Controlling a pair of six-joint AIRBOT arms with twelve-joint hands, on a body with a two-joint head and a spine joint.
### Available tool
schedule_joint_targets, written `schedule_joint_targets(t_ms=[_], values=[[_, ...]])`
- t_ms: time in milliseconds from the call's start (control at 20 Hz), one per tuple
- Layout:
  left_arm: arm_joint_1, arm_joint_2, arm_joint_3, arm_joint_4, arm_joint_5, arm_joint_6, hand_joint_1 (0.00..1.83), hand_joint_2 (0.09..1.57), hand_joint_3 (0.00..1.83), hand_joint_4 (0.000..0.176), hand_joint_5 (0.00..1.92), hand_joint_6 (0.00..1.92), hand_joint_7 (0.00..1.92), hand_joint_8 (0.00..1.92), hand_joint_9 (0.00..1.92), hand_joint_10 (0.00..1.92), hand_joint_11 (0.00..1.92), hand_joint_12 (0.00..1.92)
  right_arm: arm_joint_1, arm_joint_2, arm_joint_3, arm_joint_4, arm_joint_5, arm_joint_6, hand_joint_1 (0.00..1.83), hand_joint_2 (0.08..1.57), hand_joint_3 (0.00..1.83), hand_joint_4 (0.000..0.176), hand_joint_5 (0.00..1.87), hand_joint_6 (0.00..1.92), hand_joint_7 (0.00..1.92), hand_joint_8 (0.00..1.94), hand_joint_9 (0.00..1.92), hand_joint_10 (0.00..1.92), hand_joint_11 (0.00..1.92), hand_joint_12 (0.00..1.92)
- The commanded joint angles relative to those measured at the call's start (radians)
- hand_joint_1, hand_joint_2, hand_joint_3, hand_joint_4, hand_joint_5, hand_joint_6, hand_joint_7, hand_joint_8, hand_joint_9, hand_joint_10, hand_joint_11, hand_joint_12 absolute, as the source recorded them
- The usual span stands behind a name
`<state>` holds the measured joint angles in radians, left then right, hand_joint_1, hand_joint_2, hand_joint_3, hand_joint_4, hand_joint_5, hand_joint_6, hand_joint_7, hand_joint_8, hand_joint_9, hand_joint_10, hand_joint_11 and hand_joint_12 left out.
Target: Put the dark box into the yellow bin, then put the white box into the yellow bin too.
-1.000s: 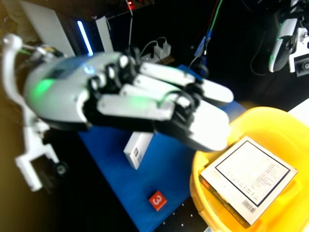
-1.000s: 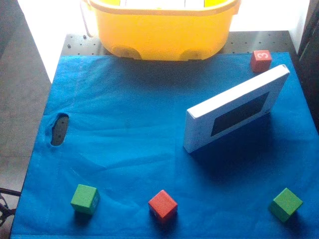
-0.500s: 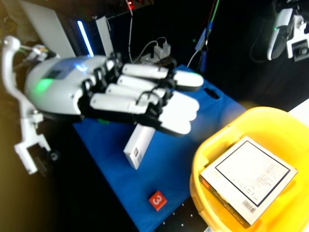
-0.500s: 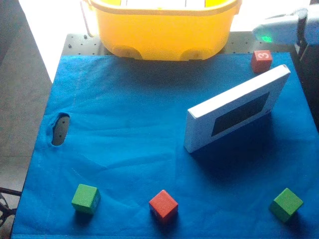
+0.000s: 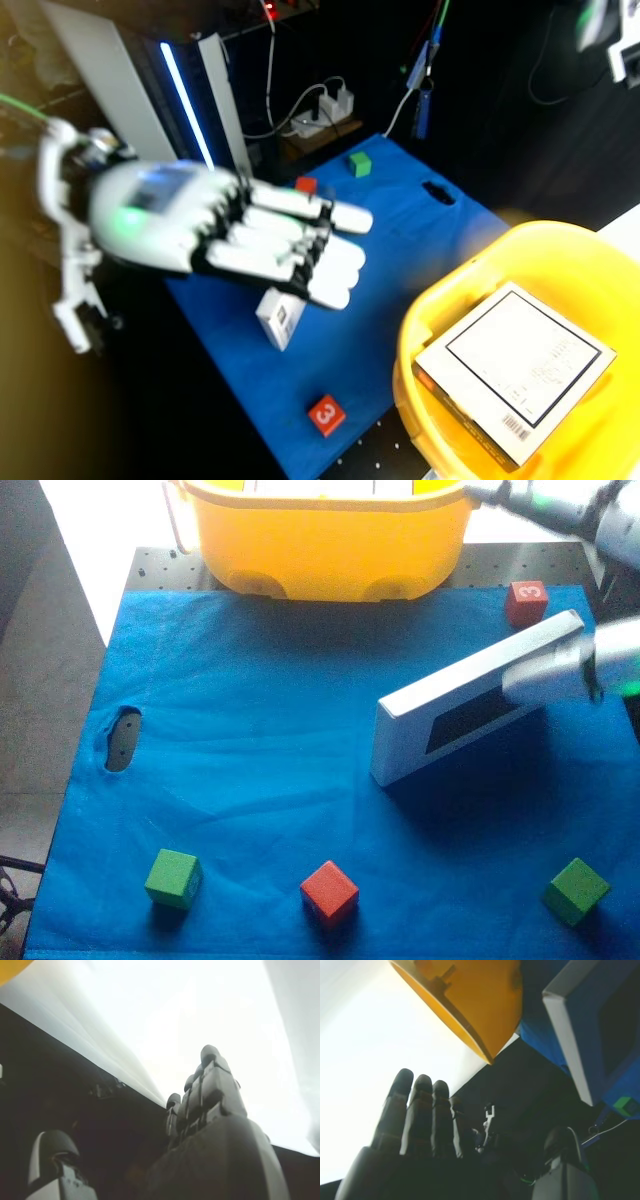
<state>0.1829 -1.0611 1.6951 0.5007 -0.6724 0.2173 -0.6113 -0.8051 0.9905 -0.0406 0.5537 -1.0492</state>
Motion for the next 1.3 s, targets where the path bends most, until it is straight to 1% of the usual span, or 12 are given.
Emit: schedule_joint_targets(t_ms=[0, 50, 150, 250, 300, 350, 400, 450, 800, 950, 1150, 1250], values=[[-0.015, 0.006, -0.008, -0.032, -0.092, -0.003, 0.71, 1.31, 0.0, 0.043, 0.19, 0.01, 0.62, 0.78, 0.51, 1.52, 0.52, 1.86, 0.005, -0.007, 0.0, 0.014, 0.121, 0.004, 0.25, 0.83, 0.0, 0.112, 0.0, 0.0, 0.17, 0.0, 0.13, 0.01, 0.02, 0.12], [-0.016, 0.016, -0.016, -0.032, -0.088, -0.001, 0.51, 1.32, 0.0, 0.109, 0.23, 0.02, 0.34, 0.36, 0.08, 1.11, 0.06, 1.87, -0.001, -0.017, 0.003, 0.014, 0.109, 0.004, 0.27, 0.83, 0.0, 0.1, 0.0, 0.0, 0.19, 0.0, 0.15, 0.0, 0.0, 0.21], [-0.016, 0.034, -0.028, -0.03, -0.078, 0.0, 0.75, 1.22, 0.0, 0.105, 0.26, 0.01, 0.53, 0.35, 0.25, 1.38, 0.24, 1.91, -0.01, -0.035, 0.013, 0.013, 0.089, 0.004, 0.27, 0.85, 0.0, 0.081, 0.0, 0.0, 0.19, 0.0, 0.17, 0.0, 0.0, 0.3], [-0.017, 0.048, -0.038, -0.03, -0.074, 0.001, 0.9, 1.2, 0.0, 0.169, 0.19, 0.01, 0.44, 0.61, 0.22, 1.64, 0.26, 1.92, -0.02, -0.059, 0.028, 0.016, 0.076, 0.004, 0.36, 0.83, 0.0, 0.095, 0.03, 0.01, 0.21, 0.01, 0.19, 0.01, 0.0, 0.32], [-0.017, 0.053, -0.042, -0.03, -0.071, 0.005, 0.61, 1.3, 0.01, 0.074, 0.29, 0.04, 0.36, 0.36, 0.06, 1.38, 0.05, 1.92, -0.027, -0.076, 0.038, 0.016, 0.063, 0.004, 0.47, 0.82, 0.0, 0.105, 0.03, 0.0, 0.2, 0.0, 0.18, 0.0, 0.0, 0.19], [-0.017, 0.054, -0.045, -0.03, -0.069, 0.009, 0.5, 1.31, 0.0, 0.068, 0.38, 0.04, 0.35, 0.08, 0.04, 0.84, 0.0, 1.65, -0.034, -0.088, 0.045, 0.016, 0.056, 0.004, 0.52, 0.85, 0.0, 0.078, 0.0, 0.0, 0.2, 0.0, 0.21, 0.0, 0.0, 0.32], [-0.017, 0.055, -0.047, -0.03, -0.068, 0.012, 0.5, 1.31, 0.0, 0.068, 0.38, 0.04, 0.35, 0.08, 0.04, 0.84, 0.0, 1.65, -0.037, -0.098, 0.052, 0.016, 0.052, 0.004, 0.52, 0.85, 0.0, 0.078, 0.0, 0.0, 0.2, 0.0, 0.21, 0.0, 0.0, 0.32], [-0.017, 0.056, -0.048, -0.03, -0.068, 0.012, 0.5, 1.31, 0.0, 0.068, 0.39, 0.03, 0.37, 0.02, 0.06, 0.77, 0.0, 1.63, -0.039, -0.112, 0.061, 0.021, 0.051, 0.004, 0.63, 0.83, 0.0, 0.046, 0.03, 0.01, 0.23, 0.0, 0.25, 0.0, 0.0, 0.43], [-0.017, 0.061, -0.053, -0.03, -0.065, 0.012, 0.5, 1.31, 0.0, 0.068, 0.39, 0.03, 0.37, 0.02, 0.06, 0.76, 0.0, 1.63, -0.058, -0.17, 0.105, 0.052, 0.044, 0.004, 0.82, 0.77, 0.0, 0.062, 0.24, 0.01, 0.42, 0.01, 0.4, 0.01, 0.07, 0.56], [-0.017, 0.061, -0.054, -0.03, -0.063, 0.012, 0.5, 1.31, 0.0, 0.068, 0.39, 0.03, 0.37, 0.01, 0.06, 0.76, 0.0, 1.63, -0.065, -0.187, 0.119, 0.065, 0.045, 0.004, 0.97, 0.85, 0.0, 0.0, 0.51, 0.0, 0.67, 0.0, 0.71, 0.01, 0.52, 0.43], [-0.016, 0.066, -0.058, -0.03, -0.062, 0.012, 0.5, 1.31, 0.0, 0.068, 0.39, 0.03, 0.37, 0.01, 0.06, 0.76, 0.0, 1.63, -0.068, -0.21, 0.135, 0.072, 0.045, 0.004, 1.01, 0.93, 0.0, 0.0, 0.68, 0.0, 0.87, 0.01, 1.0, 0.01, 0.89, 0.33], [-0.017, 0.068, -0.058, -0.033, -0.062, 0.012, 0.5, 1.31, 0.0, 0.068, 0.39, 0.03, 0.37, 0.01, 0.06, 0.76, 0.0, 1.63, -0.068, -0.223, 0.146, 0.079, 0.045, 0.004, 1.26, 0.99, 0.0, 0.0, 1.14, 0.38, 1.4, 0.14, 1.37, 0.07, 0.95, 1.07]])
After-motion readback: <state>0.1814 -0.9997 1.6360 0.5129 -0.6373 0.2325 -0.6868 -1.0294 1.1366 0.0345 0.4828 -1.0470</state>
